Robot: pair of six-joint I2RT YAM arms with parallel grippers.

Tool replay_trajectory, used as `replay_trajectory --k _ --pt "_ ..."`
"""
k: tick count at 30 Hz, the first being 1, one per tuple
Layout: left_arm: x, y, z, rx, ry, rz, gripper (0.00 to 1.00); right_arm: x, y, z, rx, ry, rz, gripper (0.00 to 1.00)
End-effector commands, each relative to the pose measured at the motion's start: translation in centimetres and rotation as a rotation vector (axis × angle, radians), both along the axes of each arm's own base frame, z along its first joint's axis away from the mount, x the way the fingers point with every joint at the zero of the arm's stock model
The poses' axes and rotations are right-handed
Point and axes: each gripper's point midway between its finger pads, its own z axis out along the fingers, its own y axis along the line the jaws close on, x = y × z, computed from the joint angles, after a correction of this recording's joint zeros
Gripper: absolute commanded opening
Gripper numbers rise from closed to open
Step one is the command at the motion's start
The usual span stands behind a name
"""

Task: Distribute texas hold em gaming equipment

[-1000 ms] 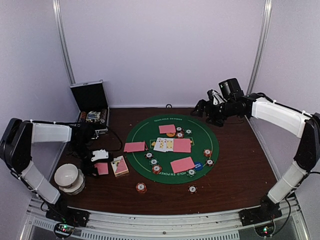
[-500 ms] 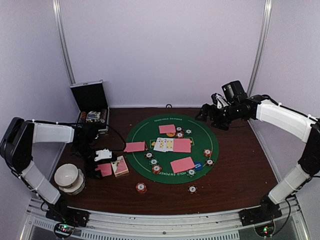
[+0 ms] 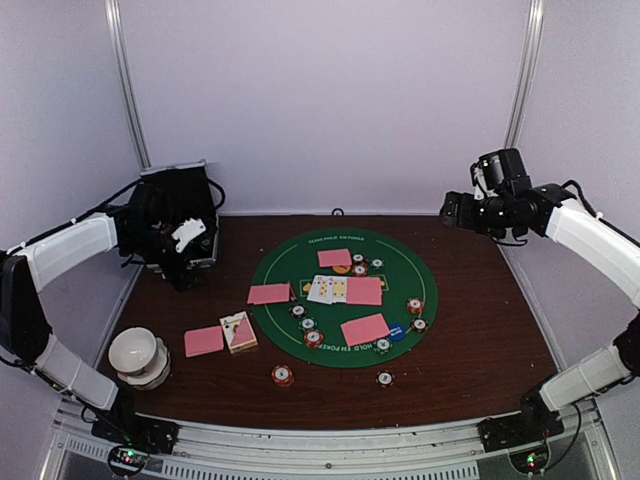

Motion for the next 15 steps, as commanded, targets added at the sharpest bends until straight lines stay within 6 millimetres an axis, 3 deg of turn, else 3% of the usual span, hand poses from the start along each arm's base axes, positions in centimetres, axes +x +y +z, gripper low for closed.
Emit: replay_trajectory --k 1,5,8,11,15 --pt "4.5 1.4 3.5 -0.208 -0.125 0.231 0.98 1.1 -7.8 4.3 -0.242 -0.255 -0.275 1.0" --pt "7.3 4.0 3.2 -0.296 -0.186 0.384 0.98 0.6 -11.8 5.7 -0.394 -0.421 -0.429 1.0" --pt "9.0 5.9 2.5 -0.355 -0.227 0.482 0.97 0.1 -13.6 5.3 -0.496 -0.491 -0.478 0.99" --pt "10.1 8.2 0.8 -0.379 -0.252 0.58 0.98 0.2 -14.9 3.2 -0.533 -0.474 -0.48 1.0" --pt "10.6 8.7 -2.0 -0.404 -0.264 0.62 0.98 0.3 -16.1 -1.4 -0.533 -0.38 -0.475 1.0"
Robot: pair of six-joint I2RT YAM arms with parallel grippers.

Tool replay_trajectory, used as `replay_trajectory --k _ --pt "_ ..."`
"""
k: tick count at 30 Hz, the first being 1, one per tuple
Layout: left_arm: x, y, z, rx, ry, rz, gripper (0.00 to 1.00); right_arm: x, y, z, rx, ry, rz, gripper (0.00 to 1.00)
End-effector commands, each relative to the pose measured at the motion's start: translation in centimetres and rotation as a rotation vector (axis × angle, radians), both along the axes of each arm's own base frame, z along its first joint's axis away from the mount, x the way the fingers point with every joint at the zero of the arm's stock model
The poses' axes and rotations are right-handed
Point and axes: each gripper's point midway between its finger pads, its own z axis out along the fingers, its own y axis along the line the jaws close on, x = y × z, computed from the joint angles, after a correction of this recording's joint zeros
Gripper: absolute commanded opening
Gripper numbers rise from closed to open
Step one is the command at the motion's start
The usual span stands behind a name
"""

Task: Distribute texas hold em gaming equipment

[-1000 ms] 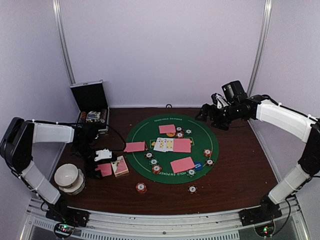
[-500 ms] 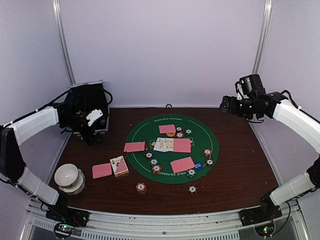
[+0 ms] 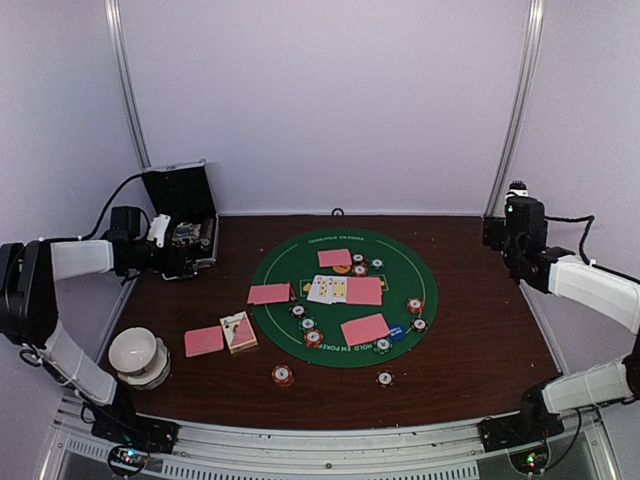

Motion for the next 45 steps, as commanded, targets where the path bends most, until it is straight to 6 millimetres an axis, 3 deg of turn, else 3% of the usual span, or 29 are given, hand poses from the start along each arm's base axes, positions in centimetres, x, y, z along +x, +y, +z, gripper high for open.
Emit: replay_trajectory --k 1,6,11,14,19,28,33,36,38,41,45 --pt "2.1 0.4 -0.7 -0.069 -0.112 0.073 0.98 0.1 -1.8 -1.9 -0.019 -0.013 -0.049 0.99" --pt "2.5 0.6 -1.0 -0.065 -0.105 0.084 0.98 -0.1 -2.3 -7.0 -0.024 0.048 -0.047 0.99" --pt "1.3 0.7 -2.0 -0.081 -0.035 0.111 0.98 -0.4 -2.5 -10.1 0.011 0.022 -0.048 0.99" --pt "0.2 1.6 -3.4 -0.026 -0.057 0.136 0.98 -0.2 -2.6 -10.4 0.018 -0.011 -0.044 0.99" --pt "-0.8 2.4 -3.9 0.019 -0.147 0.163 0.98 0.3 -2.6 -10.4 0.03 -0.088 -0.023 0.99" --pt "-2.0 2.7 -3.2 0.024 -0.233 0.184 0.98 0.6 -0.6 -12.0 0.009 -0.107 0.134 0.99" --pt "-1.8 2.3 -3.7 0.023 -0.282 0.187 0.98 1.0 -0.8 -12.1 0.006 -0.105 0.123 0.99" --pt "-3.4 2.4 -3.1 0.005 -0.43 0.2 0.98 1.0 -0.8 -12.1 0.009 -0.101 0.123 0.99" --pt "-4.4 2.2 -3.4 0.015 -0.43 0.192 0.98 1.0 -0.8 -12.0 0.005 -0.108 0.122 0.99" --pt "-2.9 2.5 -4.4 0.025 -0.337 0.213 0.98 1.0 -0.8 -12.3 0.008 -0.097 0.122 0.99" --pt "-2.8 2.7 -4.1 0.027 -0.347 0.222 0.98 1.6 -2.3 -12.8 0.085 -0.06 0.134 0.99"
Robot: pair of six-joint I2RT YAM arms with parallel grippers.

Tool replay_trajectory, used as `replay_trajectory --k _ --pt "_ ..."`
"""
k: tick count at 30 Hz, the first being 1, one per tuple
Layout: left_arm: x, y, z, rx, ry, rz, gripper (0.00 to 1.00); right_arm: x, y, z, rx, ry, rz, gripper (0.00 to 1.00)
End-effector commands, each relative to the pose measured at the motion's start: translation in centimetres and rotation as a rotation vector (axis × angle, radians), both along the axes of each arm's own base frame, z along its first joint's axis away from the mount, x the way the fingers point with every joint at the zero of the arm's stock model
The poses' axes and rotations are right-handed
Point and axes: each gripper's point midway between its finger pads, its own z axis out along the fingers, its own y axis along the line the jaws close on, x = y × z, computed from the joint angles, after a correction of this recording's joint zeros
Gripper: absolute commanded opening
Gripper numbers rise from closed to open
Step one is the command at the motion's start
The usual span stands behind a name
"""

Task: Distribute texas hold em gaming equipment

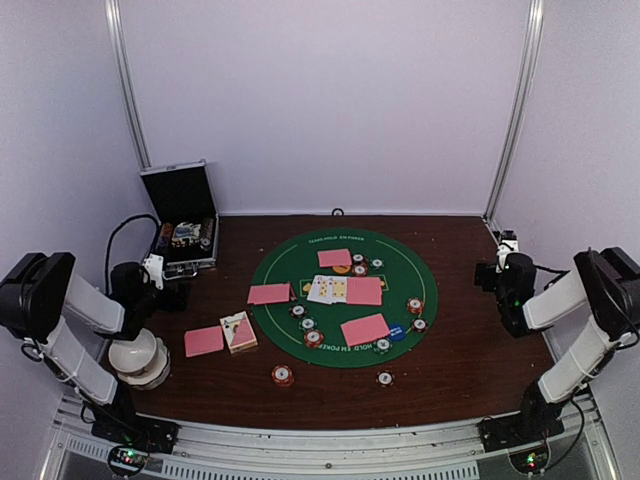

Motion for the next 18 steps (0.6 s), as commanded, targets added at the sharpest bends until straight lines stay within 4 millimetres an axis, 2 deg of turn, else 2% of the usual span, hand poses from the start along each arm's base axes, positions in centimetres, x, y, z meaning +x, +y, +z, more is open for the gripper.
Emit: replay_trajectory --k 1,14,18 --pt "1.6 0.3 2.7 0.004 -0.102 0.021 0.98 0.5 -1.2 0.3 0.053 0.002 0.005 0.99" --pt "1.6 0.3 2.8 0.004 -0.103 0.024 0.97 0.4 -0.8 0.7 0.047 -0.033 0.025 0.99" --pt "1.5 0.3 2.7 0.005 -0.102 0.024 0.97 1.2 0.6 0.4 0.033 0.0 0.118 1.0"
